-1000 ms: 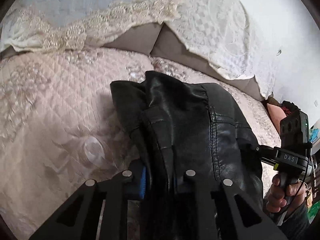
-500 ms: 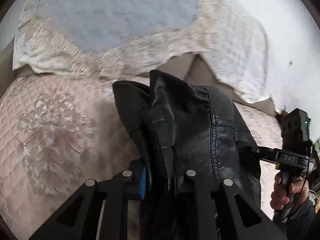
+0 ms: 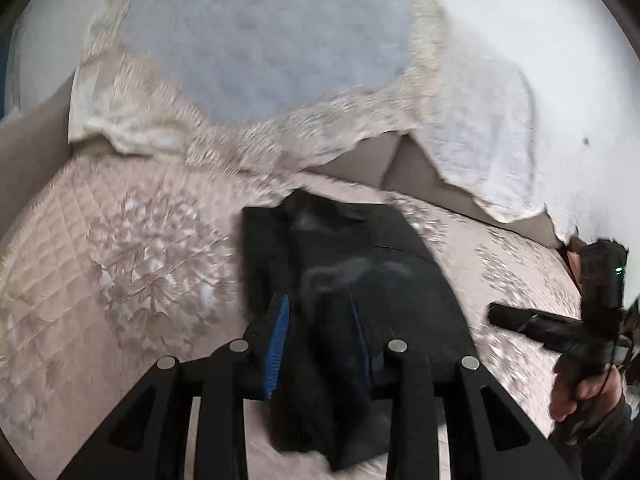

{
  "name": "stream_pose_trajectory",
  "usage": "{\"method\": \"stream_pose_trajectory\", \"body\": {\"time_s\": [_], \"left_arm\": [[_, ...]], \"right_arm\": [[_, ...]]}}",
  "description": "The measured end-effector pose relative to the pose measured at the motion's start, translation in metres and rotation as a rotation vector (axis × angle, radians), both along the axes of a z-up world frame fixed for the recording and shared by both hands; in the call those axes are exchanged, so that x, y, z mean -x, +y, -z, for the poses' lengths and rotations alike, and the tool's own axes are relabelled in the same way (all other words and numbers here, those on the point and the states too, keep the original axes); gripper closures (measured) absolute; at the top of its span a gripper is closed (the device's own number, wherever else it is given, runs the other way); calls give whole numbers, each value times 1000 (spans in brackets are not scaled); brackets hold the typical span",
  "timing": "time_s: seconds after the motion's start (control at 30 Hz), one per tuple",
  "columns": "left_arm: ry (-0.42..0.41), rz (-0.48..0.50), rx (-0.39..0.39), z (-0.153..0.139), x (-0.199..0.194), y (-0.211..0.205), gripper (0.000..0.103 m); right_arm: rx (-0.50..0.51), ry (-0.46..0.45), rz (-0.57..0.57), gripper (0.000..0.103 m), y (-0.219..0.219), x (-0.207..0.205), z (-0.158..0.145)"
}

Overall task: Fold large clothes
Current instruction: 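Press down on the jacket bundle with both grippers to flatten it, then release the jacket bundle and withdraw both grippers upward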

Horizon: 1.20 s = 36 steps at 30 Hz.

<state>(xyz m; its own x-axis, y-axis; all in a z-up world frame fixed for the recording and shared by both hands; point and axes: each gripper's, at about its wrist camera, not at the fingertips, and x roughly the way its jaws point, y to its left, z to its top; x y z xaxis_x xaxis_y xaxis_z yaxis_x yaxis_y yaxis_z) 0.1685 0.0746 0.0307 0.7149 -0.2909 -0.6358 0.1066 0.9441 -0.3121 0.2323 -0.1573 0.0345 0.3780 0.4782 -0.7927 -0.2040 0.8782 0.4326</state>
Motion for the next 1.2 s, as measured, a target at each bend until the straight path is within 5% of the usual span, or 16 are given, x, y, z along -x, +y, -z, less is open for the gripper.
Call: {"method": "stream_pose_trajectory", "body": {"time_s": [0.1, 0.2, 0.27, 0.53, 0.7, 0.97, 1.2], "left_arm": [[21, 50, 1, 9, 8, -24, 71], [125, 41, -68, 51, -6, -39, 71], [156, 16, -39, 67, -13, -34, 69], [117, -29, -116, 28, 12, -38, 70], [76, -66, -136, 6, 52, -34, 52], [54, -61, -155, -15, 100, -40, 43], [47, -68, -169, -14, 116, -45, 33]], "right_arm": [[5, 40, -33, 59, 16, 15, 13], [49, 64, -45, 59, 29, 13, 32], [51, 59, -47, 59, 30, 10, 36], [92, -26, -51, 59, 25, 37, -9], [116, -75, -46, 54, 24, 70, -38], [90, -133, 1, 47, 20, 120, -81], [162, -138, 12, 45, 28, 130, -78]]}}
